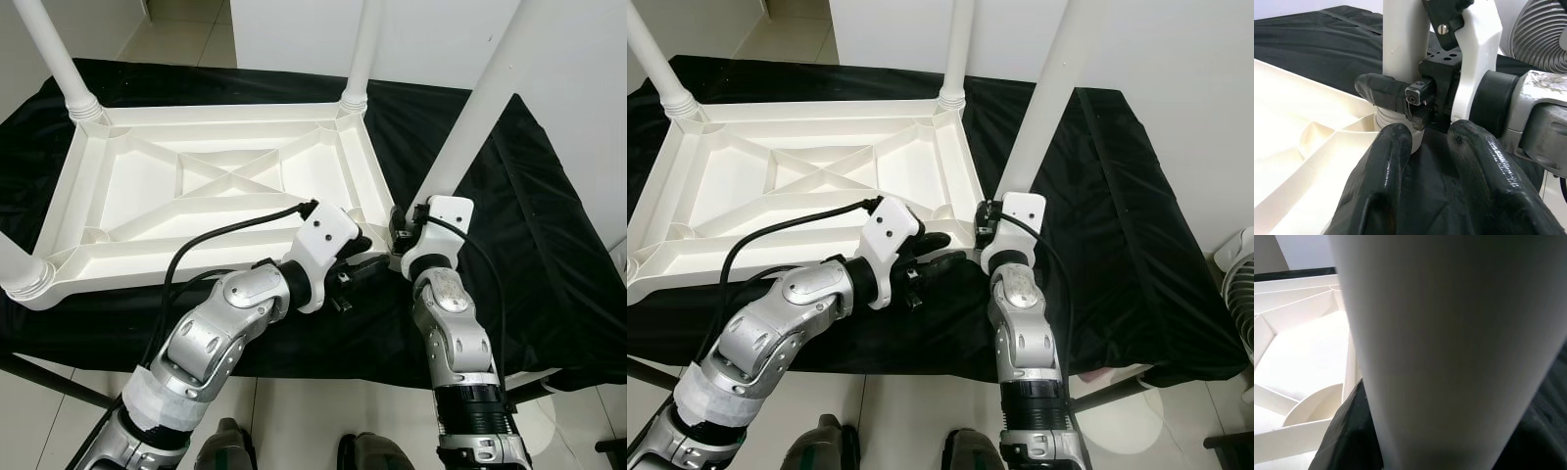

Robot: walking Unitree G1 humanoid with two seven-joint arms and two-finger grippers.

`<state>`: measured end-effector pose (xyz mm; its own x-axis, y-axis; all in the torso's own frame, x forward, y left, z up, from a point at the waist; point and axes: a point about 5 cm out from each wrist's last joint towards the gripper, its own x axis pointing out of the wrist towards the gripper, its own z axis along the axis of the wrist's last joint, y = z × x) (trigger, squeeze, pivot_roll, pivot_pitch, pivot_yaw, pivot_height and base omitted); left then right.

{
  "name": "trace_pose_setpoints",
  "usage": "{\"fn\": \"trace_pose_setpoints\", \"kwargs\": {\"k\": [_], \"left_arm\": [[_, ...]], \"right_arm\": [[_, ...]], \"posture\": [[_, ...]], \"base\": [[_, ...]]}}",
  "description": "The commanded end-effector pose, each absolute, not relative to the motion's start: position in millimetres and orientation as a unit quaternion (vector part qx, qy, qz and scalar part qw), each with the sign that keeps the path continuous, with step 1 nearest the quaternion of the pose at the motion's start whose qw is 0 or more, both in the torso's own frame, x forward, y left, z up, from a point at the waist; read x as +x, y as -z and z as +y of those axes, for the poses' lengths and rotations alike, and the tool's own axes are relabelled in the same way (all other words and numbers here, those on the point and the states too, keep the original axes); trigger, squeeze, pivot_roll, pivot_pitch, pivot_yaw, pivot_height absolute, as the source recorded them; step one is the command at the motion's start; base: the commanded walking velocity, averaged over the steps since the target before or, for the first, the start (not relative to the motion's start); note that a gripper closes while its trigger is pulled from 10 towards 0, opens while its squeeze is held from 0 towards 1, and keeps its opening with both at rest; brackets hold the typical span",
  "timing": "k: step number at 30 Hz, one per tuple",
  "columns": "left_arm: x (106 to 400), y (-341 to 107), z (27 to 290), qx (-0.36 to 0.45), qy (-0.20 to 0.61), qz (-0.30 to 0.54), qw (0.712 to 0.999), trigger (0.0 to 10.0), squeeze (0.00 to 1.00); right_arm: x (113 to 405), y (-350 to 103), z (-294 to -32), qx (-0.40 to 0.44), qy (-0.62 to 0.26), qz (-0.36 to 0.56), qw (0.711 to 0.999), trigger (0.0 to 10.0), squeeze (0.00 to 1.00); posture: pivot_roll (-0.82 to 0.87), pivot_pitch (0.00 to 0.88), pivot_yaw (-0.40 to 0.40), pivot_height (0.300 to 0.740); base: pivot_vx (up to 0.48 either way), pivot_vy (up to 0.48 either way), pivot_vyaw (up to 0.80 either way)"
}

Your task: Building children table

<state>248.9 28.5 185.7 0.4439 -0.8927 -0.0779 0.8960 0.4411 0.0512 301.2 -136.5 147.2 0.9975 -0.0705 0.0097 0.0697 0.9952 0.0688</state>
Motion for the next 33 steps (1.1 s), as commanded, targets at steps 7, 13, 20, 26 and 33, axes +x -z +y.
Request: {"fn": "trace_pose_setpoints", "kwargs": {"k": [7, 13, 20, 26, 33], "left_arm": [[248, -184, 26, 0.048, 0.534, 0.025, 0.843, 10.0, 0.0], [247, -184, 24, 0.046, 0.536, 0.025, 0.843, 10.0, 0.0], [246, -183, 24, 0.049, 0.537, 0.026, 0.842, 10.0, 0.0], [244, -183, 24, 0.051, 0.539, 0.029, 0.84, 10.0, 0.0], [244, -183, 27, 0.055, 0.536, 0.033, 0.842, 10.0, 0.0]], "right_arm": [[298, -135, -140, 0.036, 0.034, 0.04, 0.998, 10.0, 0.0], [297, -140, -140, 0.04, 0.031, 0.035, 0.998, 10.0, 1.0], [295, -141, -137, 0.036, 0.016, 0.029, 0.999, 10.0, 1.0], [294, -148, -144, 0.029, -0.027, 0.006, 0.999, 10.0, 1.0], [299, -149, -154, -0.014, -0.125, 0.02, 0.992, 10.0, 0.0]], "posture": [[-0.06, 0.076, -0.012, 0.74], [-0.06, 0.066, -0.019, 0.74], [-0.06, 0.064, -0.019, 0.74], [-0.05, 0.062, -0.009, 0.74], [-0.02, 0.071, -0.011, 0.74]], "base": [[0.0, 0.0, 0.0], [0.0, 0.0, 0.0], [0.0, 0.0, 0.0], [0.0, 0.0, 0.0], [0.0, 0.0, 0.0]]}}
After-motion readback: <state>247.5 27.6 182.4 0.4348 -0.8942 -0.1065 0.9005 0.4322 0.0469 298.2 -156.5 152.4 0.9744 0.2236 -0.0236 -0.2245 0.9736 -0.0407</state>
